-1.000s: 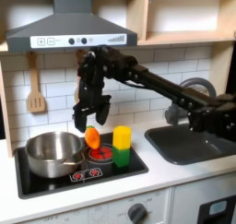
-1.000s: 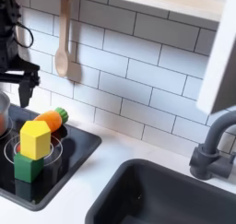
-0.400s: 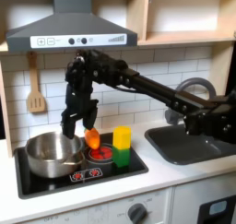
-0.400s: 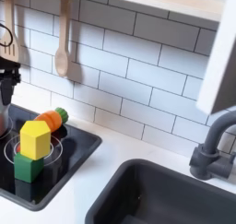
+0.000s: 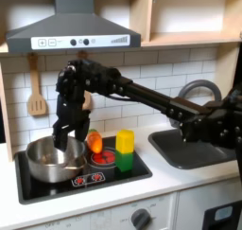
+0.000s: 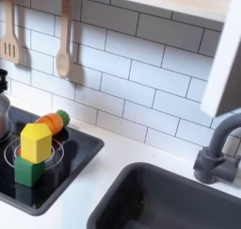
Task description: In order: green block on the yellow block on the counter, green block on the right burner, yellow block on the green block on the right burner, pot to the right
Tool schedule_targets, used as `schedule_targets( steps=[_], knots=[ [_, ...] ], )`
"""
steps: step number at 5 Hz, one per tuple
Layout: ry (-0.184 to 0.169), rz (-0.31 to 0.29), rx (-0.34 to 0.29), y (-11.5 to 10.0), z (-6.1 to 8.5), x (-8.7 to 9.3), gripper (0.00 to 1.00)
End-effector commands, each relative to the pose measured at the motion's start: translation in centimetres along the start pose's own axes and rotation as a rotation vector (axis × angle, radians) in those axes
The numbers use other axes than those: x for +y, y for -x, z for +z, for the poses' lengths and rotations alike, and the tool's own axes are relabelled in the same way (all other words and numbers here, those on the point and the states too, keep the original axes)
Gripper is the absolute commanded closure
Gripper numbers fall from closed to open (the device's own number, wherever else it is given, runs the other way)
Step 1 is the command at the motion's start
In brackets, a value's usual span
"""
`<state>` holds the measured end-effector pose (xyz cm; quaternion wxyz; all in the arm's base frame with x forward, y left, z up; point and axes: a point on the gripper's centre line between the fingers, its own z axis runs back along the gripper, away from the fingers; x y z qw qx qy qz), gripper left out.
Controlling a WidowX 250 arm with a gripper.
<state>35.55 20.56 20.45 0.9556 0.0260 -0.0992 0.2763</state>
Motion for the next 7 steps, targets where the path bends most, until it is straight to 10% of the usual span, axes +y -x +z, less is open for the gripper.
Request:
schedule_targets(
  steps=[1, 7],
  knots=[
    [-0.005, 0.034, -0.003, 0.1, 0.0, 1.4, 0.0],
    [-0.085, 0.043, 0.079, -1.8, -5.1, 0.5, 0.0]
  ],
)
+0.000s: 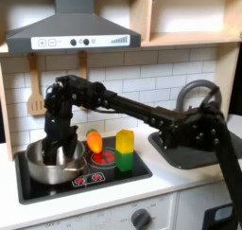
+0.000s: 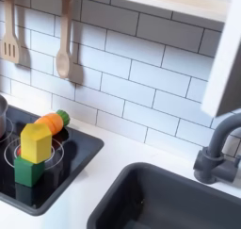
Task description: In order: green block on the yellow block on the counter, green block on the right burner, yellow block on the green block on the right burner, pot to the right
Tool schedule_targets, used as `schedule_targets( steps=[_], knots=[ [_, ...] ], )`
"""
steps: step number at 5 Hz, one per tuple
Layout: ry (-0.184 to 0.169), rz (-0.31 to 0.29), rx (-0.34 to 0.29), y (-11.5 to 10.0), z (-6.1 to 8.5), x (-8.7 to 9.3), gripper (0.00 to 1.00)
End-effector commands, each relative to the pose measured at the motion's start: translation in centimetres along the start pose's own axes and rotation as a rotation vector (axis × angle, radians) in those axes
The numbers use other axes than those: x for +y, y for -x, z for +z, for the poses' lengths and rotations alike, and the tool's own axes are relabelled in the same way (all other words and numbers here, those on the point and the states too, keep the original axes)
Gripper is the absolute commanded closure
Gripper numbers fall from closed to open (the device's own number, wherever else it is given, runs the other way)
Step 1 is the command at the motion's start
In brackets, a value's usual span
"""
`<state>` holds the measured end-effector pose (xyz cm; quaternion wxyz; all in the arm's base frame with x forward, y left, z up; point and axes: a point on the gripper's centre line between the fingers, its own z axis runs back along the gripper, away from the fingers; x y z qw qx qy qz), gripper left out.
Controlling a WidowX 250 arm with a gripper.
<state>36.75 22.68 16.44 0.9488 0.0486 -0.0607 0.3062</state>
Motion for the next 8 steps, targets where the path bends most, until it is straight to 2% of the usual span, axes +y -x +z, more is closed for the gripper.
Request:
schedule_targets(
  steps=[1, 2, 3, 4, 5, 6, 8],
  knots=[
    [0.009, -0.034, 0.059, -0.4, -1.0, -1.2, 0.0],
    [0.02, -0.068, 0.062, -0.1, -0.6, -1.7, 0.0],
    [0.05, -0.087, 0.065, 0.5, -0.3, -1.9, 0.0],
    [0.068, -0.101, 0.079, 1.0, -0.6, -2.2, 0.0],
    [0.07, -0.118, 0.084, 1.7, -0.6, -2.4, 0.0],
    [0.082, -0.136, 0.075, 2.3, 0.0, -2.6, 0.0],
    [0.088, -0.183, 0.078, 3.6, 0.2, -3.8, 0.0]
  ],
)
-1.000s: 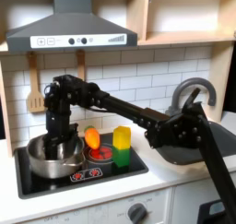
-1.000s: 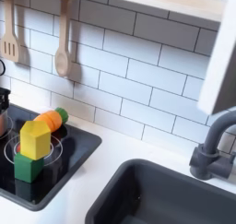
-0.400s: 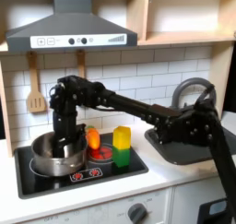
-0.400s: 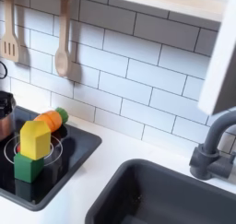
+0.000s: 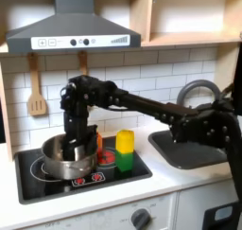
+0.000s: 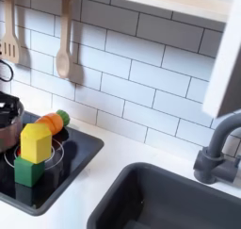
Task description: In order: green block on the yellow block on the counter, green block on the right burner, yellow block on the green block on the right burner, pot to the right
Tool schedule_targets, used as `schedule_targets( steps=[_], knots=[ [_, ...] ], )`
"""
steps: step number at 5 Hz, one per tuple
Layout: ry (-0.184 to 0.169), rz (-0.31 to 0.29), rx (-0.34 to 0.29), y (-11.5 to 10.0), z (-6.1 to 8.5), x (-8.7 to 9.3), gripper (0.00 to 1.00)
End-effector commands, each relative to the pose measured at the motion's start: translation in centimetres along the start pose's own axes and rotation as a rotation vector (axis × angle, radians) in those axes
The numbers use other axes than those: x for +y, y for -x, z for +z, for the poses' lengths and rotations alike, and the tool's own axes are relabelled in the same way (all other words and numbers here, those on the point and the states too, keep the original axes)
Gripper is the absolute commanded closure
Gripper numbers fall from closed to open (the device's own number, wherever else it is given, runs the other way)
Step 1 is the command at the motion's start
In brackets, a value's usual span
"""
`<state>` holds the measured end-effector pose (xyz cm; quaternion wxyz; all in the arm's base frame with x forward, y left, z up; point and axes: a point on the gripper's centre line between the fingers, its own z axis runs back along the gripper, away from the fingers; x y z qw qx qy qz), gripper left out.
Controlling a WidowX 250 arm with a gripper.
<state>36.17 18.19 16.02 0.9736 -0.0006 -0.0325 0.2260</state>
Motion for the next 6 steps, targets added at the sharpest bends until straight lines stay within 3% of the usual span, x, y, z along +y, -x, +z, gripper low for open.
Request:
schedule_targets(
  steps=[1, 3, 4, 5, 6],
  knots=[
    [-0.002, -0.023, -0.003, 0.5, -0.1, -0.7, 0.0],
    [-0.004, -0.037, -0.007, 0.6, -0.4, -1.5, 0.0],
    [-0.022, -0.005, -0.051, -0.1, 0.4, -1.1, 0.0],
    [-0.021, 0.028, -0.053, -0.6, 0.6, -0.7, 0.0],
    [-0.022, 0.051, -0.089, -1.3, 2.1, -0.5, 0.0]
  ],
)
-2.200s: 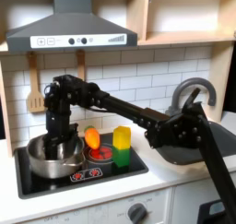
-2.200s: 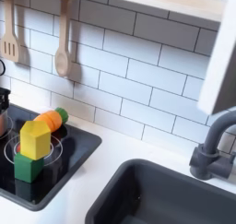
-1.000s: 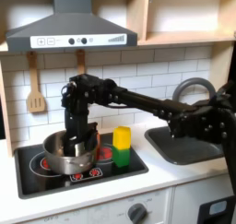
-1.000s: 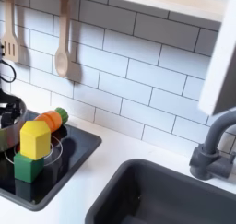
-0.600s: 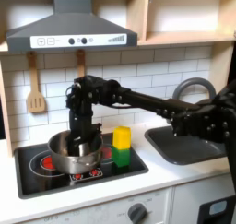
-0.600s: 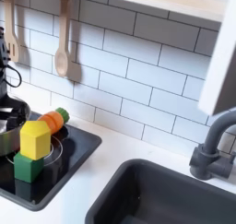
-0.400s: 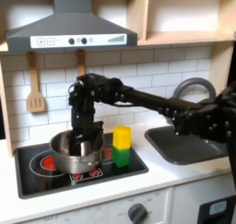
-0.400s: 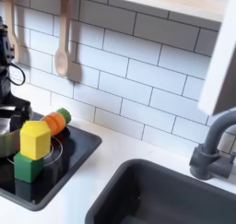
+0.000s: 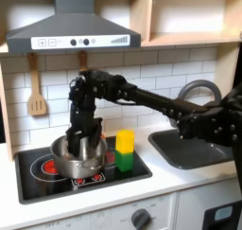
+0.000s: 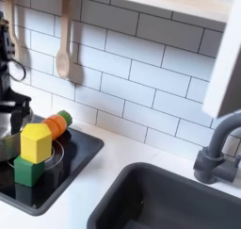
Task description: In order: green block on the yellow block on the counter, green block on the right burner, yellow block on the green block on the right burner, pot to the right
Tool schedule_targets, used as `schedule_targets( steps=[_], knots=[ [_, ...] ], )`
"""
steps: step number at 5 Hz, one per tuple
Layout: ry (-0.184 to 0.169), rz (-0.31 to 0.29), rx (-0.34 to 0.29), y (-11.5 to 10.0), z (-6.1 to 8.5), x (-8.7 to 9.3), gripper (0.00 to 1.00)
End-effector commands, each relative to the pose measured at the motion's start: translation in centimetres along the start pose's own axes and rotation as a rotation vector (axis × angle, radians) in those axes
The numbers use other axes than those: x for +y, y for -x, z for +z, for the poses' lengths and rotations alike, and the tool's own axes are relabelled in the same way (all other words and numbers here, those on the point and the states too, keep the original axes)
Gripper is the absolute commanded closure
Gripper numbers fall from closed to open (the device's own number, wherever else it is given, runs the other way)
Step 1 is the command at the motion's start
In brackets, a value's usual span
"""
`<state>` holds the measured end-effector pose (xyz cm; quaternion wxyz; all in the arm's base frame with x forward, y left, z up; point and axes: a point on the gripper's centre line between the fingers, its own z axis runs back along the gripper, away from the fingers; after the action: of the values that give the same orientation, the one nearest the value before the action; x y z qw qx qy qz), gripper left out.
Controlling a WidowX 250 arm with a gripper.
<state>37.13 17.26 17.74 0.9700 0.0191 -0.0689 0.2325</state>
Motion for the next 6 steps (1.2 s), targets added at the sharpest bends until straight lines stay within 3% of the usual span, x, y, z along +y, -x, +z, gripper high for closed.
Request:
schedule_targets(
  steps=[1, 3, 4, 5, 6],
  knots=[
    [0.003, 0.05, -0.012, -0.9, 0.6, 1.0, 0.0],
    [0.048, 0.046, -0.032, -0.7, 2.9, 1.2, 0.0],
    [0.06, 0.034, -0.005, 0.2, 2.6, 1.3, 0.0],
    [0.093, 0.008, -0.029, 1.2, 4.6, 1.1, 0.0],
    [0.116, 0.0, -0.032, 2.2, 5.4, 1.2, 0.0]
  ],
)
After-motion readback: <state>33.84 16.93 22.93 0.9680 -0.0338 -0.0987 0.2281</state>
